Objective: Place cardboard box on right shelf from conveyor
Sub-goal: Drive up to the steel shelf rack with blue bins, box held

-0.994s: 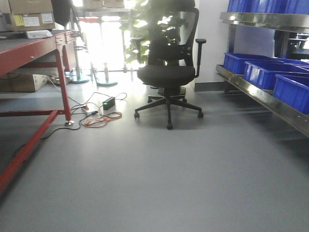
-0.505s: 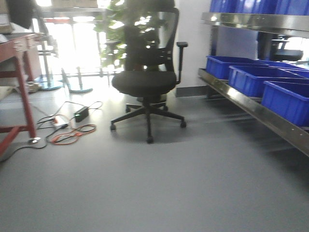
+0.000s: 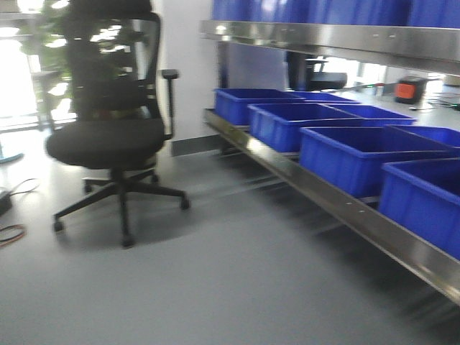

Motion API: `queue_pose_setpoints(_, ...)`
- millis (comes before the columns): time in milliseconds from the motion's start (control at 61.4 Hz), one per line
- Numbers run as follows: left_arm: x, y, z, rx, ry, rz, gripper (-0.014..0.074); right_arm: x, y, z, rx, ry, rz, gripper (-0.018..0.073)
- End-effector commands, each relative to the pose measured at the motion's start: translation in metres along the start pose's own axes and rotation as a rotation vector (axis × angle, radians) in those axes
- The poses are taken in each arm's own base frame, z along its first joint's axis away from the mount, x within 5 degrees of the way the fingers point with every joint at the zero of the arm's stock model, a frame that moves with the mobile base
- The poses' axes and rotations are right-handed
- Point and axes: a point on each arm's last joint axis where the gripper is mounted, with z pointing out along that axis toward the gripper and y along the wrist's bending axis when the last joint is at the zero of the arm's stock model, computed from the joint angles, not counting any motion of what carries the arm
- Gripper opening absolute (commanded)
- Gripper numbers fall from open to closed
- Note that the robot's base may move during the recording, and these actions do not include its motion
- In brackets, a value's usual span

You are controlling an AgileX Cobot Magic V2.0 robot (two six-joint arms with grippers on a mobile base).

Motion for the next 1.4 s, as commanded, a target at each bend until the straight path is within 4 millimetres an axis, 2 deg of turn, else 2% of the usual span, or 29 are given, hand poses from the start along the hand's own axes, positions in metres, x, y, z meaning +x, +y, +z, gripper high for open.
queue_pose_setpoints(0, -0.0055, 0.0005, -0.0011, -0.004, -0.094, -0.005, -0.0116, -0.0165, 0.001, 0.0001, 0.001, -0.107, -0.018, 0.0241)
queue_pose_setpoints(1385, -0.0055, 0.0005, -0.0011, -0.004, -0.094, -0.005, -0.0116, -0.0166, 0.001, 0.0001, 0.001, -0.108, -0.018, 0.0241)
